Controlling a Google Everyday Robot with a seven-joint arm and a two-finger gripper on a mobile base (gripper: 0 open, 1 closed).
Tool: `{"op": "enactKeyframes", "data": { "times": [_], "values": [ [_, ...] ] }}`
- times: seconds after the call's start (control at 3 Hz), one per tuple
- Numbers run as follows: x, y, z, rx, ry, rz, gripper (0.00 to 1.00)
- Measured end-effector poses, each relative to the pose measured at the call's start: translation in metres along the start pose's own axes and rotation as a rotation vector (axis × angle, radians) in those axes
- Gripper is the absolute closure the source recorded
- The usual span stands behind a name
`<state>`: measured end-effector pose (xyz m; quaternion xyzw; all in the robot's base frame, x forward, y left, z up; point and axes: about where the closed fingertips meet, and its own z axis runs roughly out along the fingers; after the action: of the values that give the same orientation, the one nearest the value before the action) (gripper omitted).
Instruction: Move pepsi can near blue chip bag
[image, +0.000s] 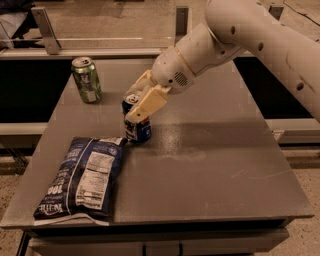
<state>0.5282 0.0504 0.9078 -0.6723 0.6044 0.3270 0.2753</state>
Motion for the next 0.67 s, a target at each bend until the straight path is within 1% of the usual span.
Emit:
{"op": "enactKeyframes", "data": {
  "times": [0.33, 0.67],
  "values": [
    [-0.0008, 0.0004, 0.0018, -0.003, 0.0, -0.001, 0.12],
    [-0.0017, 0.0007, 0.0034, -0.006, 0.0, -0.003, 0.0]
  ]
}}
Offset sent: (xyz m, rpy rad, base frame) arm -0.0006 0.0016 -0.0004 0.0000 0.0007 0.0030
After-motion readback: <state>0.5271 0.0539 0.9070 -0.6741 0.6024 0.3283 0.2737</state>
